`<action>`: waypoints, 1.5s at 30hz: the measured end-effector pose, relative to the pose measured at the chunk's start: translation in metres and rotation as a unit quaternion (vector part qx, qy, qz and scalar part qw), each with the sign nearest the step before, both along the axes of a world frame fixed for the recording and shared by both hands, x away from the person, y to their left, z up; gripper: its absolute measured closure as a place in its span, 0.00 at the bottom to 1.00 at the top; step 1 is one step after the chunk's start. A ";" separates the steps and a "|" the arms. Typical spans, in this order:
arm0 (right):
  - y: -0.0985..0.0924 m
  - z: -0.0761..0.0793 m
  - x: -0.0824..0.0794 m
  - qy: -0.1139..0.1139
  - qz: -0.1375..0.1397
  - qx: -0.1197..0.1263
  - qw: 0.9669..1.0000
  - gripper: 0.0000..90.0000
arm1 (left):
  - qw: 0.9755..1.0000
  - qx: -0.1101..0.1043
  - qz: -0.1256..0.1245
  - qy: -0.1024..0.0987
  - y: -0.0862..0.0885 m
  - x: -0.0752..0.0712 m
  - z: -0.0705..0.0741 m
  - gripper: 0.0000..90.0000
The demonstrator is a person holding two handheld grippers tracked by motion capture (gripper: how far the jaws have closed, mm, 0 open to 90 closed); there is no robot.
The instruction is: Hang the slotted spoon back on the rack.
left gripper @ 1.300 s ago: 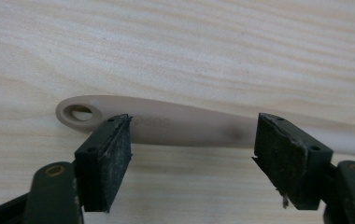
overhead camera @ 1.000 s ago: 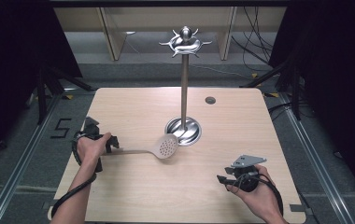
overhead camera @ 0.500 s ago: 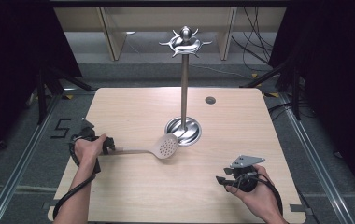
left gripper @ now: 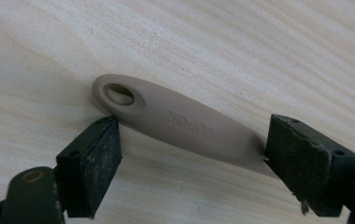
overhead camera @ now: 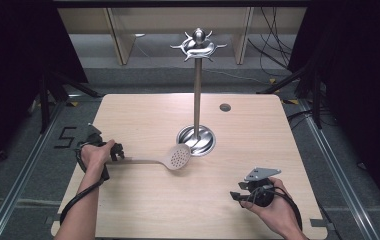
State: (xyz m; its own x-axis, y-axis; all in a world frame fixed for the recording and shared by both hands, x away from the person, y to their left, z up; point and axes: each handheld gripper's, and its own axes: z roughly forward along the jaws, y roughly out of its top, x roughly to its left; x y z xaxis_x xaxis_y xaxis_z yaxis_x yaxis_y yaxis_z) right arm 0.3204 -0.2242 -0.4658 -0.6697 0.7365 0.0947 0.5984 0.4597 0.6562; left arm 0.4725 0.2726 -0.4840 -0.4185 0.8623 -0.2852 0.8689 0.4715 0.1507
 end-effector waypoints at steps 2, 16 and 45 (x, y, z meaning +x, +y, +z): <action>0.000 0.000 0.000 -0.003 0.002 0.000 1.000 0.58 | 1.000 -0.001 -0.007 -0.001 0.002 0.001 -0.001 0.18; 0.002 -0.001 0.000 0.007 0.017 0.000 1.000 0.58 | 1.000 0.005 0.001 0.008 0.001 0.011 -0.002 0.18; 0.003 -0.004 0.001 -0.002 0.037 -0.014 0.999 0.58 | 0.999 0.034 -0.004 0.014 -0.008 0.018 -0.004 0.14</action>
